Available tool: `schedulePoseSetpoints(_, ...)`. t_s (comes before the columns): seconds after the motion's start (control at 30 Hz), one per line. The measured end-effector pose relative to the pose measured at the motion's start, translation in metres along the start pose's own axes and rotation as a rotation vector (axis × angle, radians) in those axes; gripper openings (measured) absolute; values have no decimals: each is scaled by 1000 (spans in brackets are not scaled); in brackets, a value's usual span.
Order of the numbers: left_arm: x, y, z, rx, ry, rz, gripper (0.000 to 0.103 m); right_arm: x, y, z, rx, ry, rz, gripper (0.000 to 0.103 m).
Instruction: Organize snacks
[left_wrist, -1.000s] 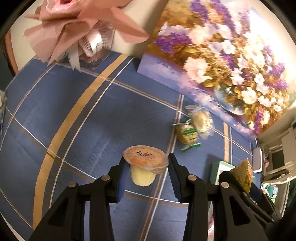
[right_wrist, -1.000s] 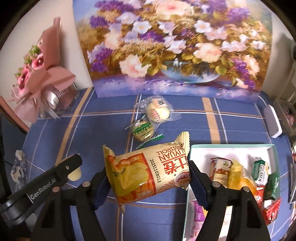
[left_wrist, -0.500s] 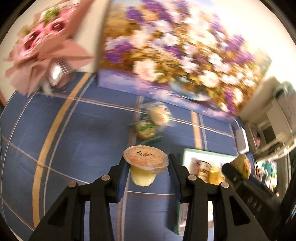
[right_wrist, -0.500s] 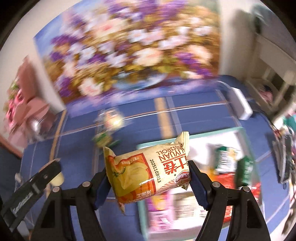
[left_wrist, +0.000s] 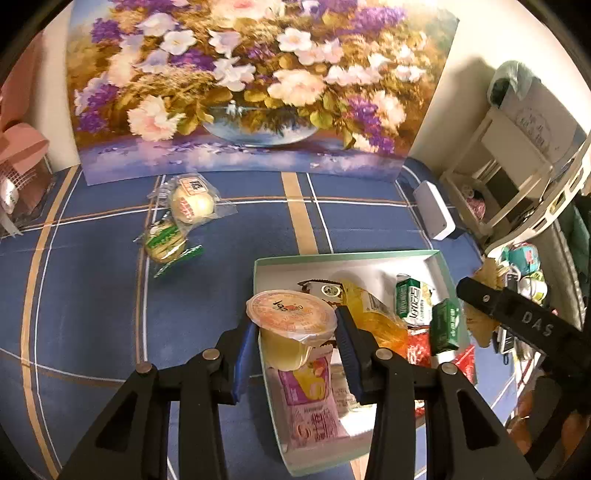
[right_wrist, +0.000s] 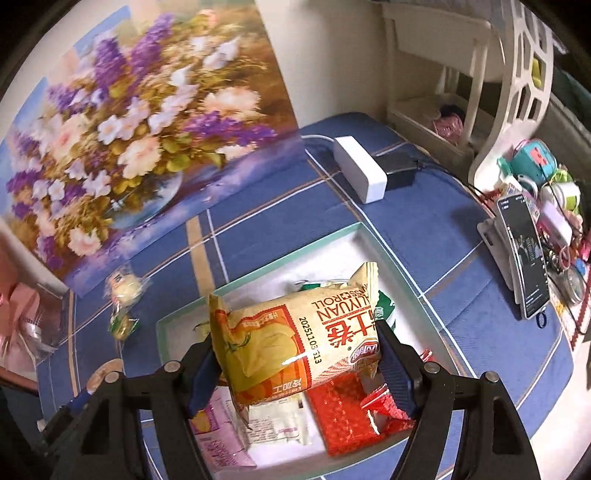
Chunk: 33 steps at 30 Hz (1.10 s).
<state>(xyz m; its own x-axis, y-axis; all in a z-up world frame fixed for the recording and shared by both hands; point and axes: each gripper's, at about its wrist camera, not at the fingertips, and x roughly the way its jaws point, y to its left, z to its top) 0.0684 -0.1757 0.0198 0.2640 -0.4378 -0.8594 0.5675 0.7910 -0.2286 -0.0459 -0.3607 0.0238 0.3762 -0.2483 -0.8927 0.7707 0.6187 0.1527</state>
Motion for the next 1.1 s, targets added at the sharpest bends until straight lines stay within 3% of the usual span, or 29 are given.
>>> schedulePoseSetpoints(0.33,61,0,14,-13,64,5,43,51,5,12,-30,53,16,78)
schedulePoseSetpoints(0.83,86,-5,24,-22,64,6,43,78,16,23,-49,84,39,78)
schedulePoseSetpoints(0.9,84,-3,23,-36,61,-4,49,79,15,23,-49,86,37,78)
schedulePoseSetpoints(0.97,78,-1,23,-53,47,-17,70,79,15,23,-51,90,32,79)
schedulePoseSetpoints(1.1,69,4,20,-77,33,-14,71,80,15,23,-54,100,24,79)
